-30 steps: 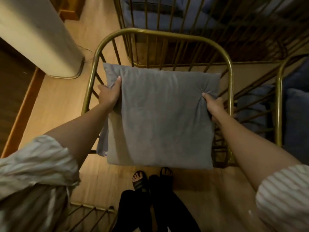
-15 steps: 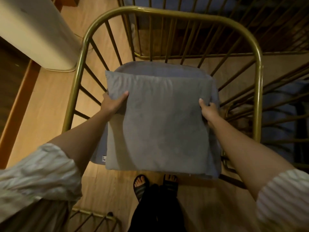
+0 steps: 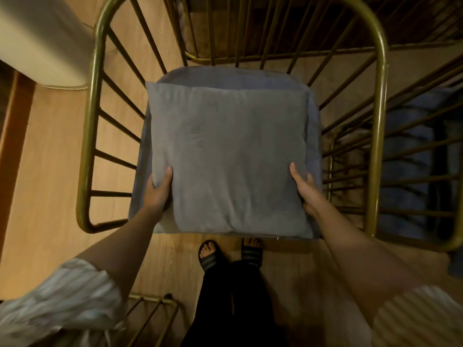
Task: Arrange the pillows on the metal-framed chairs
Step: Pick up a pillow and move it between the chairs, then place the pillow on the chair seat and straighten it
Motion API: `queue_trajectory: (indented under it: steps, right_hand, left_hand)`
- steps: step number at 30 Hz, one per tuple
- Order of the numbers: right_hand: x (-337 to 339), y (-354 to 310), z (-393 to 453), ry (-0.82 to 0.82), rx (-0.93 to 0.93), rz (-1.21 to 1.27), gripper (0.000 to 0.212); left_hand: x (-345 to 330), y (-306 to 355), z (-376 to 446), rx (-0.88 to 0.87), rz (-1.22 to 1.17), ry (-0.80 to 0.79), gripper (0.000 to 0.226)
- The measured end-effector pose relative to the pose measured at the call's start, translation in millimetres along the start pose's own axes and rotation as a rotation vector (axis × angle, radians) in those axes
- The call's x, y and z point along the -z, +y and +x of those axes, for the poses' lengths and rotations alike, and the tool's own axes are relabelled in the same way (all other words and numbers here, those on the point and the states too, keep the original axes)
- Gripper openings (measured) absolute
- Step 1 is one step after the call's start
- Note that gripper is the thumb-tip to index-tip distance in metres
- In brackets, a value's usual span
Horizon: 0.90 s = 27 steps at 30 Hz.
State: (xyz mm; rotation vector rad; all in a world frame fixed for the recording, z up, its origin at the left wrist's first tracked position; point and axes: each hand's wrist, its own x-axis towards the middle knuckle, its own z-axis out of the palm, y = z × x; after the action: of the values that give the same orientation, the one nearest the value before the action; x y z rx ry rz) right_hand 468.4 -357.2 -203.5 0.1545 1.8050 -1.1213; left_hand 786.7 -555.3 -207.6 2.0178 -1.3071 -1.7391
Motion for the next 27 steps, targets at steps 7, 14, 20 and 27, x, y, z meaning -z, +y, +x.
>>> queue_trajectory:
  steps: [7,14,20,27]
  right_hand:
    - [14.9,26.8,-14.0,-0.004,-0.033,-0.028,0.105]
    - [3.4,26.2,-25.0,0.163,0.006,-0.191,0.077]
    - [10.9,-15.8,-73.9,0.191,0.209,-0.542,0.065]
    - [51.2,-85.9,-158.6,0.297,0.402,-0.75,0.066]
  left_hand:
    - [5.4,-2.7,-12.7,-0.029,0.086,-0.081,0.084]
    - [6.7,-11.8,-22.0,0.006,0.218,-0.018,0.116]
    - [-9.0,32.9,-67.1,-0.219,0.434,0.018,0.111]
    - [-48.2,120.6,-141.1,-0.553,0.751,-0.178,0.114]
